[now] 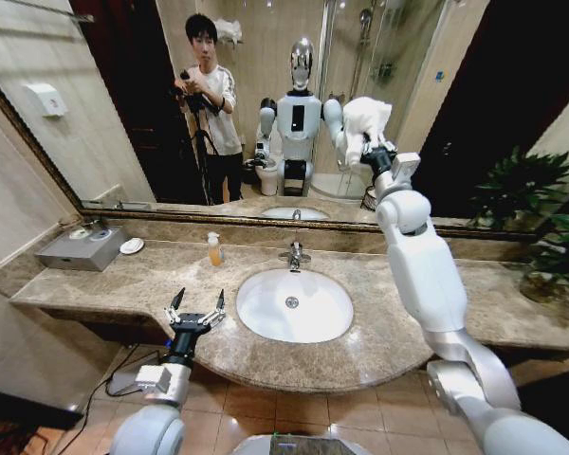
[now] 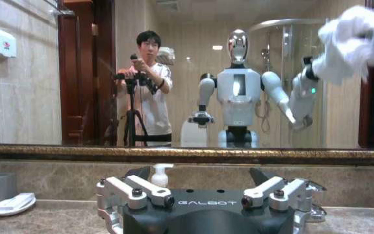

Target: Pick up the towel from the sink counter and wipe the mirror surface.

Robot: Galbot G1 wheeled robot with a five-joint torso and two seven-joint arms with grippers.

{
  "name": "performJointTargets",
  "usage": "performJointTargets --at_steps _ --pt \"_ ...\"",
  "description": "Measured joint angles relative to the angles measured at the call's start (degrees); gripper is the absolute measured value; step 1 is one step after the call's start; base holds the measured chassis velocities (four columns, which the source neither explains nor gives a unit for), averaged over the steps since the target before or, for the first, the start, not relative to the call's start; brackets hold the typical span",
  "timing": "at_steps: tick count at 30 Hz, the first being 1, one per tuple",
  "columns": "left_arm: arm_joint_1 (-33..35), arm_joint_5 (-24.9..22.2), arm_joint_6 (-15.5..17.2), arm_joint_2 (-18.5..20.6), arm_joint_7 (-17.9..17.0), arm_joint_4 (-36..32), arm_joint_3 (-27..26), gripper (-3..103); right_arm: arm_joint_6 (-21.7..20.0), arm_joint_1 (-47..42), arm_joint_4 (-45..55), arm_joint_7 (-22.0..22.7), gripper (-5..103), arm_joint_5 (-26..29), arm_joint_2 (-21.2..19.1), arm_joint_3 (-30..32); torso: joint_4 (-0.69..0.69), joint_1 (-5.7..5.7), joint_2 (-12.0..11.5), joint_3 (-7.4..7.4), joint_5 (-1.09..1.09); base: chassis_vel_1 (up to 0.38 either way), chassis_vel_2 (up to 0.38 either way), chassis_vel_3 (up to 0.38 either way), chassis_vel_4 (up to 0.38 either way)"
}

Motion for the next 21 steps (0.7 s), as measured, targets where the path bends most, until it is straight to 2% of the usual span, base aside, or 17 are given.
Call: performJointTargets --at_steps 4,8,14,17,21 --pt "0.0 0.0 0.0 0.0 0.0 0.0 0.0 100 0.9 -6.2 0.6 -0.3 13 -0.6 0.8 0.1 -0.01 0.00 0.0 0.00 0.03 0.000 0.000 0.000 0.000" --pt "0.0 0.0 0.0 0.0 0.0 0.0 0.0 100 1.5 -7.9 1.1 -0.5 13 -1.0 1.2 0.1 -0.01 0.00 0.0 0.00 0.01 0.000 0.000 0.000 0.000" --pt "0.0 0.0 0.0 0.0 0.0 0.0 0.0 100 0.5 -3.7 1.7 -0.2 13 -0.9 0.8 -0.3 0.01 0.00 0.0 0.00 -0.01 0.000 0.000 0.000 0.000" --pt "0.0 0.0 0.0 0.0 0.0 0.0 0.0 100 -1.3 0.3 3.2 0.4 13 -0.2 0.0 -0.2 0.01 0.00 0.0 0.00 -0.02 0.000 0.000 0.000 0.000" --pt "0.0 0.0 0.0 0.0 0.0 0.0 0.0 100 -2.5 0.8 4.8 0.2 13 0.2 -0.5 0.0 -0.01 0.00 0.0 0.00 -0.01 0.000 0.000 0.000 0.000"
